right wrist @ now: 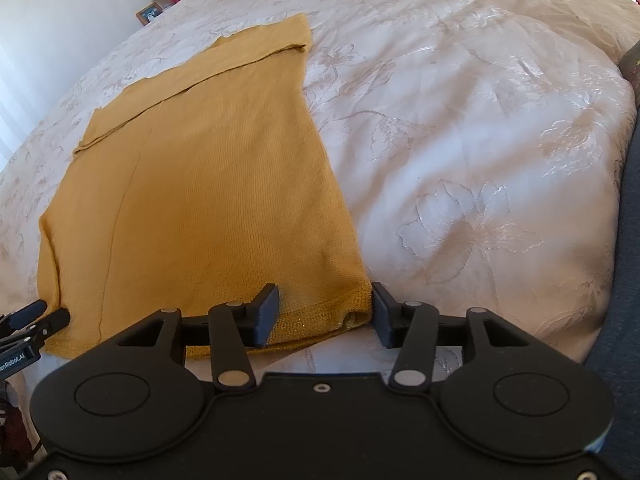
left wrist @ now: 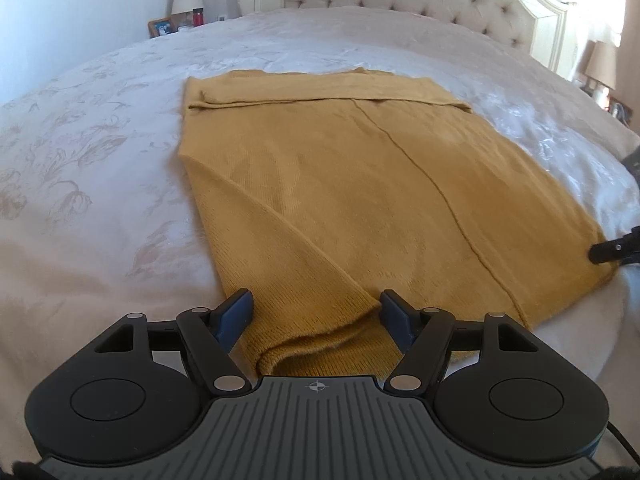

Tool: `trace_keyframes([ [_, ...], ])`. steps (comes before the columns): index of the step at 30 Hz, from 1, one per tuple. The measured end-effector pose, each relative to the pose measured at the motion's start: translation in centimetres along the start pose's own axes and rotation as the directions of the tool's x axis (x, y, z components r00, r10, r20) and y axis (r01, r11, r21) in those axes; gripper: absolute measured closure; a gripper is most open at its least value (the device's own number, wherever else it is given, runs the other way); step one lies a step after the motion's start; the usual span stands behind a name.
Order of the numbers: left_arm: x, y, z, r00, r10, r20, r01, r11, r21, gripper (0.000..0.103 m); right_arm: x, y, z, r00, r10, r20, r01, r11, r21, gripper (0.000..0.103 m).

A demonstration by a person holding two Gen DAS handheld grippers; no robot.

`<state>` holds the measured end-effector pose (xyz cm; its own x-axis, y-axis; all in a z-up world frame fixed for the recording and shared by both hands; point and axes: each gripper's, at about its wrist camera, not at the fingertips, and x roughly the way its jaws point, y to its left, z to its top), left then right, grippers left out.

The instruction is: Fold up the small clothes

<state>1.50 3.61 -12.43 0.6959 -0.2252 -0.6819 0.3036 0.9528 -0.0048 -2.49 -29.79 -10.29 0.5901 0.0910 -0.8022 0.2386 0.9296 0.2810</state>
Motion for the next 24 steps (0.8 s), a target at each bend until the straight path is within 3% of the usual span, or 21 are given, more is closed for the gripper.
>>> trace_keyframes([
  [2, 0.0, 0.1, 0.0, 1.000, -0.002, 0.005, 0.002, 1.000, 0.000, 0.036, 0.0, 0.0, 0.0, 1.000, 0.001, 0.000, -0.001, 1.000, 0.000, 0.045],
  [5, -0.5, 0.8, -0.1, 1.000, -0.002, 0.025, 0.003, 0.999, -0.038, 0.053, 0.1, 0.0, 0.0, 1.000, 0.005, -0.002, -0.005, 1.000, 0.001, 0.044],
  [8, -1.3, 2.4, -0.3, 0.997, 0.064, 0.041, -0.059, 0.990, -0.126, 0.055, 0.1, -0.1, 0.1, 1.000, 0.010, -0.002, -0.010, 1.000, 0.006, 0.044],
  [12, -2.9, 5.4, -0.8, 0.982, 0.186, 0.015, -0.173, 0.938, -0.301, 0.055, 0.1, -0.1, 0.1, 1.000, 0.011, -0.005, -0.011, 1.000, 0.007, 0.044],
  [15, -3.6, 6.5, -0.9, 0.975, 0.221, 0.000, -0.207, 0.913, -0.351, 0.055, 0.2, -0.1, 0.2, 1.000, 0.010, -0.008, -0.010, 1.000, 0.000, 0.043],
  [18, -3.4, 6.9, -0.8, 0.983, 0.181, -0.012, -0.172, 0.912, -0.372, 0.055, 0.2, 0.0, 0.1, 1.000, 0.009, -0.009, -0.009, 1.000, -0.003, 0.043],
  [24, -2.4, 6.9, -1.0, 0.999, 0.025, 0.047, -0.003, 0.909, -0.417, 0.044, 0.2, -0.1, 0.2, 1.000, 0.015, -0.012, -0.015, 1.000, 0.005, 0.042],
])
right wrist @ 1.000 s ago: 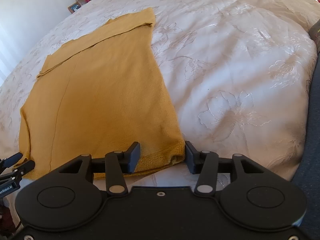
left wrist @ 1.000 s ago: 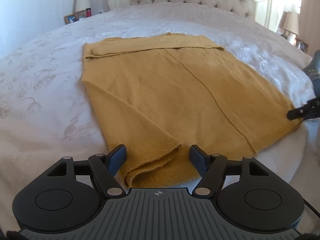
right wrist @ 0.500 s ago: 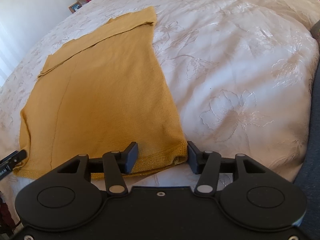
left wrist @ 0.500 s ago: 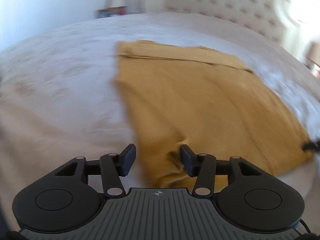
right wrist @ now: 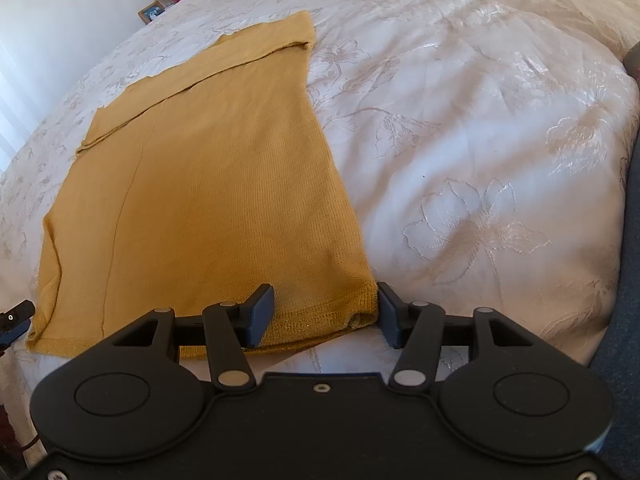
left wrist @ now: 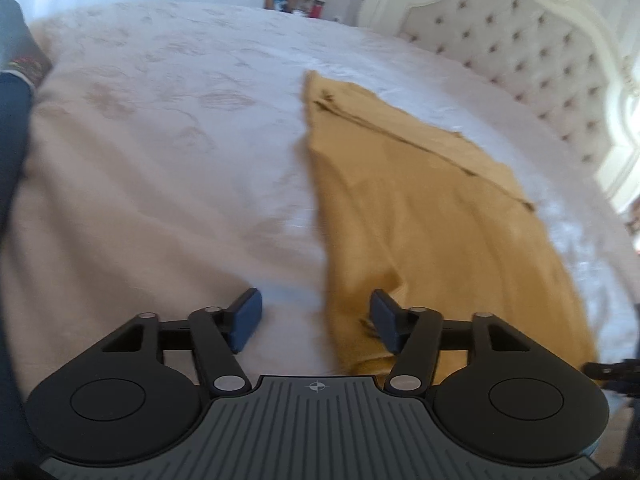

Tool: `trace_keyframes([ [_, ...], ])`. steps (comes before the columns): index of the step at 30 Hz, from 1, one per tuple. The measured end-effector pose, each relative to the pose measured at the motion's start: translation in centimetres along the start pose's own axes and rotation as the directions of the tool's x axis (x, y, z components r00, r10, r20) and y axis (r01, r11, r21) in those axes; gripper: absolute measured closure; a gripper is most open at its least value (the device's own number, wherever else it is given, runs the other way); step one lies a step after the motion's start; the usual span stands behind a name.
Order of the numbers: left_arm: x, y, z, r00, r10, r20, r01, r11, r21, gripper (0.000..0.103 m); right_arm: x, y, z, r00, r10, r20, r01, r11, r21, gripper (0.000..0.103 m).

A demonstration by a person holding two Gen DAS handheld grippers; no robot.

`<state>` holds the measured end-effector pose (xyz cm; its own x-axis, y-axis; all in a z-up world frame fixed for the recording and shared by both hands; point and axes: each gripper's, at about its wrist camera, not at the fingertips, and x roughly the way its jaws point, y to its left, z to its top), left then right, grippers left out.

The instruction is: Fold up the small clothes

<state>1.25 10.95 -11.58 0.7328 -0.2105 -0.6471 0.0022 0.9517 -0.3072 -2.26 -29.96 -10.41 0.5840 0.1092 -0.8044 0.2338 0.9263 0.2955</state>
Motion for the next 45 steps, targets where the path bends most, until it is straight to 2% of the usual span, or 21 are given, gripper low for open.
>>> trace_keyframes([
  [4, 0.1, -0.7, -0.3, 0.998, -0.058, 0.003, 0.058, 0.998, 0.032, 0.043, 0.1, -0.1, 0.0, 1.000, 0.008, -0.004, -0.008, 1.000, 0.011, 0.042],
  [7, 0.1, -2.0, -0.7, 0.998, -0.065, -0.018, 0.067, 0.990, 0.123, 0.042, 0.1, -0.2, 0.1, 1.000, 0.009, -0.006, -0.009, 1.000, 0.008, 0.042],
  [13, -0.3, -5.1, -1.6, 0.997, -0.073, 0.011, 0.065, 0.944, 0.323, 0.042, 0.1, -0.2, 0.1, 1.000, 0.009, -0.007, -0.009, 1.000, 0.006, 0.041],
  [17, 0.3, -6.6, -2.3, 0.997, -0.077, -0.007, 0.074, 0.917, 0.391, 0.042, 0.2, -0.1, 0.2, 1.000, 0.008, -0.007, -0.008, 1.000, 0.005, 0.041],
  [20, 1.2, -7.2, -2.6, 0.999, -0.039, -0.026, 0.047, 0.903, 0.427, 0.042, 0.2, -0.1, 0.2, 1.000, 0.008, -0.008, -0.008, 1.000, 0.003, 0.040],
  [22, 2.0, -7.4, -2.7, 0.999, 0.006, -0.043, 0.014, 0.894, 0.449, 0.050, 0.3, 0.0, 0.1, 1.000, 0.009, -0.009, -0.009, 1.000, 0.001, 0.039],
  [23, 2.0, -7.4, -2.7, 0.999, 0.017, -0.040, 0.003, 0.893, 0.450, 0.073, 0.3, 0.0, 0.1, 1.000, 0.010, -0.009, -0.010, 1.000, 0.000, 0.039],
  [24, 1.9, -7.2, -2.6, 0.999, 0.025, -0.031, -0.009, 0.896, 0.444, 0.092, 0.3, 0.0, 0.1, 1.000, 0.012, -0.010, -0.012, 1.000, 0.000, 0.038],
  [25, 1.8, -6.9, -2.4, 0.999, 0.025, -0.026, -0.012, 0.904, 0.427, 0.094, 0.4, 0.0, 0.2, 1.000, 0.014, -0.011, -0.014, 1.000, 0.002, 0.038],
  [28, 1.2, -4.8, -1.4, 1.000, 0.010, -0.011, -0.007, 0.957, 0.289, 0.097, 0.3, -0.2, 0.2, 1.000, 0.024, -0.013, -0.024, 1.000, 0.013, 0.038],
  [30, 0.6, -3.5, -0.9, 1.000, 0.020, 0.013, -0.023, 0.977, 0.213, 0.097, 0.3, -0.3, 0.2, 0.999, 0.030, -0.015, -0.030, 0.999, 0.018, 0.039],
  [32, -0.2, -1.8, -0.4, 0.998, 0.045, 0.044, -0.050, 0.992, 0.120, 0.097, 0.2, -0.4, 0.3, 1.000, 0.020, -0.011, -0.020, 1.000, 0.021, 0.049],
  [33, -0.4, -1.1, -0.2, 0.997, 0.061, 0.053, -0.065, 0.994, 0.084, 0.097, 0.1, -0.5, 0.3, 1.000, 0.010, -0.007, -0.010, 1.000, 0.022, 0.054],
  [35, -1.2, 0.4, 0.1, 0.991, 0.112, 0.073, -0.113, 0.994, 0.004, 0.097, -0.1, -0.7, 0.2, 1.000, 0.012, -0.002, -0.012, 0.999, 0.032, 0.085],
  [40, -2.5, 2.0, 0.0, 0.977, 0.199, 0.078, -0.191, 0.977, -0.095, 0.096, 0.1, -0.5, 0.3, 1.000, 0.011, -0.012, -0.011, 1.000, 0.023, 0.086],
  [42, -2.2, 2.2, 0.1, 0.979, 0.199, 0.048, -0.193, 0.975, -0.107, 0.094, 0.1, -0.6, 0.3, 1.000, 0.014, -0.016, -0.013, 1.000, 0.028, 0.085],
  [43, -1.9, 2.5, 0.4, 0.981, 0.191, 0.034, -0.186, 0.976, -0.114, 0.088, 0.2, -0.7, 0.4, 1.000, 0.016, -0.019, -0.016, 0.999, 0.033, 0.085],
  [45, -1.2, 2.5, 0.6, 0.988, 0.156, 0.020, -0.153, 0.981, -0.118, 0.063, 0.2, -0.8, 0.4, 0.999, 0.022, -0.024, -0.021, 0.999, 0.041, 0.084],
])
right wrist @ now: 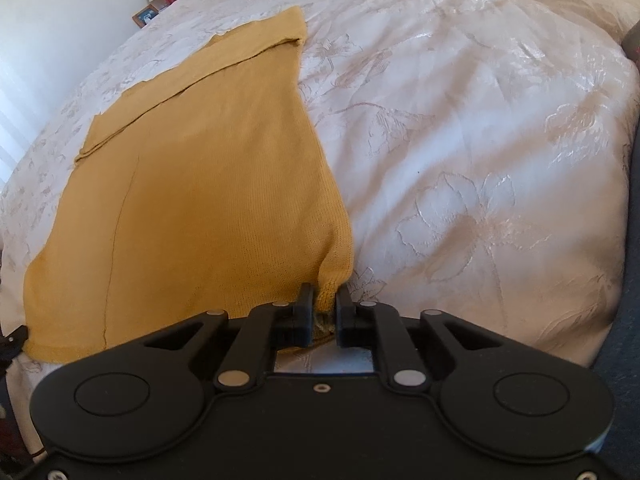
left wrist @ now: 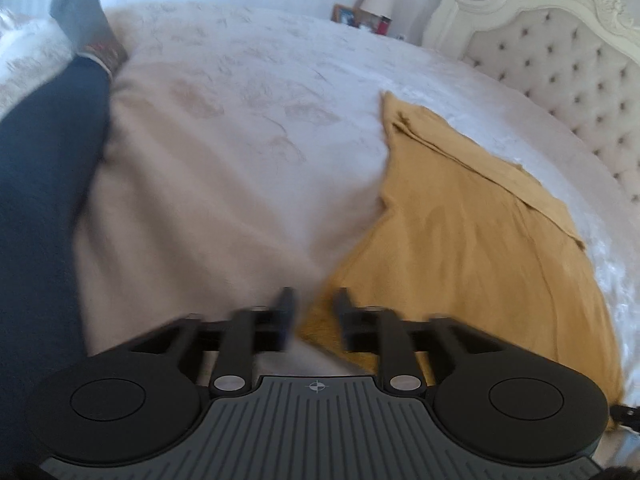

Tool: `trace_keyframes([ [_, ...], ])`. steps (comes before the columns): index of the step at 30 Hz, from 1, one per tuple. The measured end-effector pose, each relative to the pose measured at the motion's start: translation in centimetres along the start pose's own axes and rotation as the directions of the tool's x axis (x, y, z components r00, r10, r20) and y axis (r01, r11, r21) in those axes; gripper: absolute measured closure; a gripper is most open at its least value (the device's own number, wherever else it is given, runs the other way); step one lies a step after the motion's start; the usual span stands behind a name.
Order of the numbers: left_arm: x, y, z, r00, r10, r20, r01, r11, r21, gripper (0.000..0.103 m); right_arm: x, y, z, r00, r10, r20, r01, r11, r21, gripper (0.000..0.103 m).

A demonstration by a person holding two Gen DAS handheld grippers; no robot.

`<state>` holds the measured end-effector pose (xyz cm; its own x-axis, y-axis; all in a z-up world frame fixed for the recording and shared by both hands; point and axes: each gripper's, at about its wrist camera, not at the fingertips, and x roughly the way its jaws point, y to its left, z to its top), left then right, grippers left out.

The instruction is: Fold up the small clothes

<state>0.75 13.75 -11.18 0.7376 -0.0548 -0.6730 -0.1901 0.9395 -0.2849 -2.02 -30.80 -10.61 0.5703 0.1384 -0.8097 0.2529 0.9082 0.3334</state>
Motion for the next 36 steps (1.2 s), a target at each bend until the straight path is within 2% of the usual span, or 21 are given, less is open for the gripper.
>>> trace_keyframes([
  [2, 0.5, -0.2, 0.0, 0.999, -0.037, -0.006, 0.037, 0.999, 0.008, 0.052, 0.0, -0.1, 0.0, 1.000, 0.006, -0.003, -0.006, 1.000, 0.009, 0.082],
  [6, 1.3, -0.8, -0.2, 0.998, -0.051, -0.028, 0.053, 0.997, 0.056, 0.035, 0.1, -0.3, 0.2, 1.000, 0.021, -0.012, -0.021, 1.000, 0.018, 0.078],
  [7, 1.7, -0.9, -0.1, 0.998, -0.059, -0.033, 0.061, 0.996, 0.061, 0.034, 0.1, -0.3, 0.2, 1.000, 0.027, -0.014, -0.026, 0.999, 0.020, 0.076],
  [9, 1.9, -0.9, -0.3, 0.997, -0.072, -0.039, 0.075, 0.995, 0.067, 0.038, 0.1, -0.4, 0.3, 0.999, 0.042, -0.017, -0.041, 0.999, 0.022, 0.069],
  [10, 2.0, -0.9, -0.3, 0.996, -0.085, -0.041, 0.087, 0.994, 0.067, 0.050, 0.2, -0.3, 0.3, 0.999, 0.047, -0.019, -0.047, 0.999, 0.021, 0.067],
  [11, 2.0, -0.7, -0.2, 0.993, -0.112, -0.048, 0.115, 0.991, 0.067, 0.091, 0.2, -0.2, 0.3, 0.999, 0.047, -0.020, -0.047, 0.999, 0.019, 0.067],
  [12, 2.2, -0.5, -0.1, 0.988, -0.137, -0.071, 0.141, 0.988, 0.054, 0.098, 0.2, -0.2, 0.3, 0.999, 0.047, -0.022, -0.047, 0.999, 0.015, 0.067],
  [13, 2.4, -0.1, -0.1, 0.983, -0.163, -0.087, 0.166, 0.986, 0.025, 0.098, 0.1, -0.2, 0.3, 0.999, 0.047, -0.022, -0.047, 0.999, 0.013, 0.068],
  [14, 2.4, 0.2, 0.0, 0.979, -0.181, -0.089, 0.182, 0.983, 0.001, 0.098, 0.0, -0.2, 0.3, 0.999, 0.048, -0.021, -0.048, 0.999, 0.012, 0.087],
  [15, 2.3, 0.3, 0.1, 0.977, -0.194, -0.091, 0.194, 0.981, -0.011, 0.099, -0.1, -0.1, 0.3, 0.998, 0.051, -0.020, -0.051, 0.999, 0.010, 0.090],
  [17, 1.6, 0.5, 0.5, 0.972, -0.219, -0.085, 0.217, 0.976, -0.028, 0.099, -0.9, -0.3, 0.4, 0.995, 0.102, 0.012, -0.102, 0.994, 0.029, 0.091],
  [20, 0.6, 0.5, 2.0, 0.959, -0.277, -0.058, 0.273, 0.959, -0.071, 0.099, -2.2, -1.3, 1.1, 0.974, 0.213, 0.072, -0.219, 0.971, 0.092, 0.091],
  [27, 0.5, -1.4, 7.6, 0.929, -0.366, 0.055, 0.370, 0.925, -0.087, 0.099, -3.5, -1.6, 6.5, 0.906, 0.334, 0.261, -0.375, 0.919, 0.126, 0.091],
  [30, 1.7, -2.5, 10.0, 0.918, -0.385, 0.101, 0.393, 0.916, -0.079, 0.099, -2.5, -0.8, 9.9, 0.884, 0.353, 0.306, -0.400, 0.911, 0.104, 0.091],
  [33, 3.3, -3.8, 12.7, 0.904, -0.402, 0.148, 0.414, 0.908, -0.062, 0.099, -1.0, 0.3, 13.3, 0.873, 0.348, 0.342, -0.392, 0.918, 0.065, 0.091],
  [36, 4.9, -4.8, 14.9, 0.897, -0.400, 0.189, 0.411, 0.911, -0.024, 0.099, 1.0, 1.2, 16.9, 0.856, 0.352, 0.378, -0.398, 0.916, 0.049, 0.091],
])
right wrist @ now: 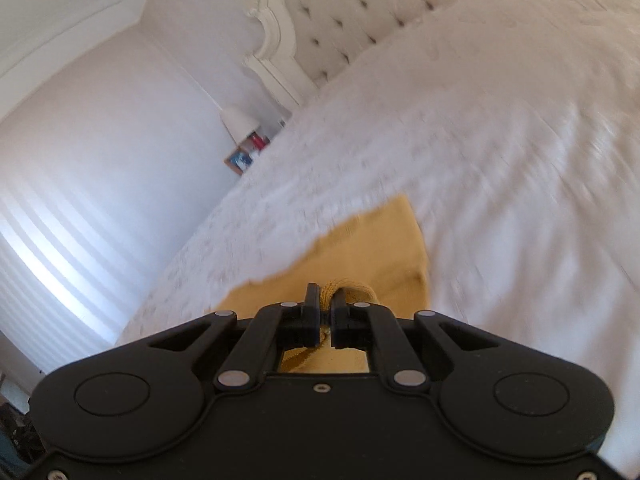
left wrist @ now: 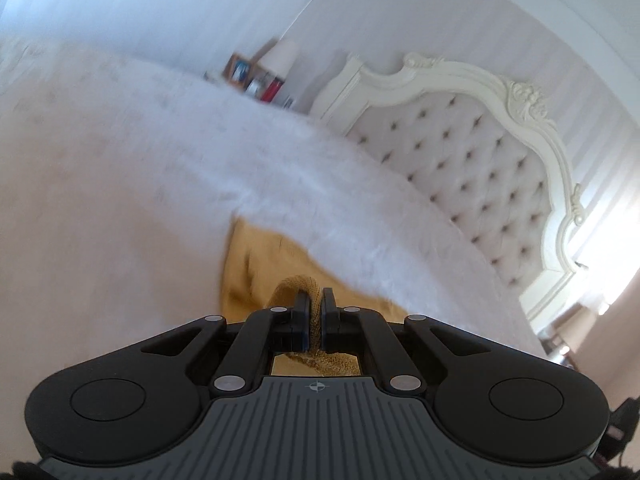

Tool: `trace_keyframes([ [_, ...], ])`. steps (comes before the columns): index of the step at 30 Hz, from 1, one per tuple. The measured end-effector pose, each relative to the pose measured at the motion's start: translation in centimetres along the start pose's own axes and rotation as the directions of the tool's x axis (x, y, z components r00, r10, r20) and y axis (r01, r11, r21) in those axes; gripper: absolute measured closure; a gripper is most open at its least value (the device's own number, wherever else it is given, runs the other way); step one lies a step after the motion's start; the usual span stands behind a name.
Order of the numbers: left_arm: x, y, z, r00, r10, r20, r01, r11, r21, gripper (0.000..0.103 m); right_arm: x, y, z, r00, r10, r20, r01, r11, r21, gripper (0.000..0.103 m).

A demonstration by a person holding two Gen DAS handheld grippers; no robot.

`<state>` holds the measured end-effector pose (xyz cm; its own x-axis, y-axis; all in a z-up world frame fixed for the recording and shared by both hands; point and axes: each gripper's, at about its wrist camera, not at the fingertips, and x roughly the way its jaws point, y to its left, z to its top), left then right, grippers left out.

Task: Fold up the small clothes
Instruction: 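Lift the hem with both tools and fold it over toward the collar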

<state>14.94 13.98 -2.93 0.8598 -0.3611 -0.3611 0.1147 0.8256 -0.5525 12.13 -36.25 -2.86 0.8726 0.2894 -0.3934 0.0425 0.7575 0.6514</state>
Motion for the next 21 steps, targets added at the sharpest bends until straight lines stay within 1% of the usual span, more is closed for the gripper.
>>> trace_keyframes([
  [3, 3.2, 0.2, 1.6, 1.000, -0.007, 0.013, 0.007, 1.000, -0.017, 0.098, 3.9, -0.4, 2.1, 1.000, -0.006, 0.028, 0.006, 1.000, -0.007, 0.091],
  [8, 8.2, 0.3, 3.0, 0.999, 0.033, 0.024, -0.033, 0.999, 0.013, 0.098, 11.0, -1.2, 4.5, 0.999, -0.049, 0.017, 0.050, 0.999, -0.015, 0.091],
  [12, 12.1, 0.5, 3.3, 0.997, 0.071, 0.003, -0.071, 0.996, 0.050, 0.098, 15.4, -2.6, 4.9, 0.994, -0.113, -0.012, 0.112, 0.994, -0.003, 0.091],
  [15, 14.3, 1.6, 3.3, 0.994, 0.104, -0.031, -0.103, 0.994, 0.041, 0.098, 18.4, -3.6, 4.7, 0.984, -0.175, -0.041, 0.175, 0.985, -0.010, 0.091],
  [19, 16.6, 2.7, 2.6, 0.983, 0.172, -0.072, -0.168, 0.984, 0.059, 0.096, 20.4, -4.6, 4.3, 0.972, -0.224, -0.075, 0.223, 0.975, -0.022, 0.091],
  [21, 17.4, 3.2, 2.5, 0.975, 0.202, -0.090, -0.197, 0.978, 0.066, 0.090, 21.0, -5.0, 4.1, 0.967, -0.238, -0.090, 0.236, 0.971, -0.027, 0.090],
])
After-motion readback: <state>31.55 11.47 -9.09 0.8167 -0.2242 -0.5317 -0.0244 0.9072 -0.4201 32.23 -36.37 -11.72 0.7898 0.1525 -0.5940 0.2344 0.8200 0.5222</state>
